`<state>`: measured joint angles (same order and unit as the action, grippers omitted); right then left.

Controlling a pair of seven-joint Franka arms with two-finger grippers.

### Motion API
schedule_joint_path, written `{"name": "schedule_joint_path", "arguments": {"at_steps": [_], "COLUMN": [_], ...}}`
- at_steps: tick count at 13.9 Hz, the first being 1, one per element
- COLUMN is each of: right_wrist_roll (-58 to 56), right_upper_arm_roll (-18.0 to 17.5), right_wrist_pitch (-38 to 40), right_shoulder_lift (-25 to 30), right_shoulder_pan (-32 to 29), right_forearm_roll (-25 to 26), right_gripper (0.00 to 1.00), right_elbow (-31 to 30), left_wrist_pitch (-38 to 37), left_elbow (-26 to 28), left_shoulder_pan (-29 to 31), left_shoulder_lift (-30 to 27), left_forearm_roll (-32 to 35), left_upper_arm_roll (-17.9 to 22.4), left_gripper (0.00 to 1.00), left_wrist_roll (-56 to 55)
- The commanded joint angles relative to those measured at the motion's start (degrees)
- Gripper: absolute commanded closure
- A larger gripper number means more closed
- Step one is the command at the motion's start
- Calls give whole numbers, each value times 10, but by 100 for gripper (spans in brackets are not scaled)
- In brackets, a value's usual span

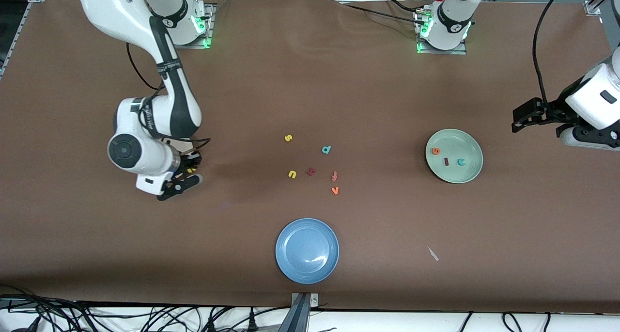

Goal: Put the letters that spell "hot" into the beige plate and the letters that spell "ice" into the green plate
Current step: 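Carry the yellow u to the beige plate while the left gripper withdraws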

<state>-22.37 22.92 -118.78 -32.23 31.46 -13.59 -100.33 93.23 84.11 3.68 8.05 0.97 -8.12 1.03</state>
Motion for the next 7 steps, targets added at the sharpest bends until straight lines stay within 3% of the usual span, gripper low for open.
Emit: {"name": "schedule_joint_path", "arguments": {"at_steps": [1, 2, 3, 4, 7], "right_wrist_roll": [5, 5, 5, 6, 58], "right_upper_arm_roll": [36, 41, 41, 41, 32], "right_wrist_pitch": [-2, 0, 0, 0, 1], "right_shoulder_lift": [13, 7, 0, -5, -1], "right_shoulder_pan": [0, -10, -24, -34, -29], "right_forearm_roll": [-36, -42, -42, -44, -46], "right_gripper": [100, 94, 69, 1, 0], "right_elbow": [-39, -39, -38, -36, -20], "left_wrist_pitch": [41, 36, 25, 19, 32], "left_elbow": [77, 80, 82, 90, 141], "left_shoulder_pan": [-18, -11, -9, -8, -17], "left_shoulder_lift": [-59, -59, -64, -70, -110], "left_forearm_roll": [-10, -10, -10, -10, -10], "left_upper_arm_roll": [13, 13, 13, 13, 22], "left_gripper": [0, 0, 0, 0, 0], "left_wrist_roll": [1, 0, 0, 0, 0]}}
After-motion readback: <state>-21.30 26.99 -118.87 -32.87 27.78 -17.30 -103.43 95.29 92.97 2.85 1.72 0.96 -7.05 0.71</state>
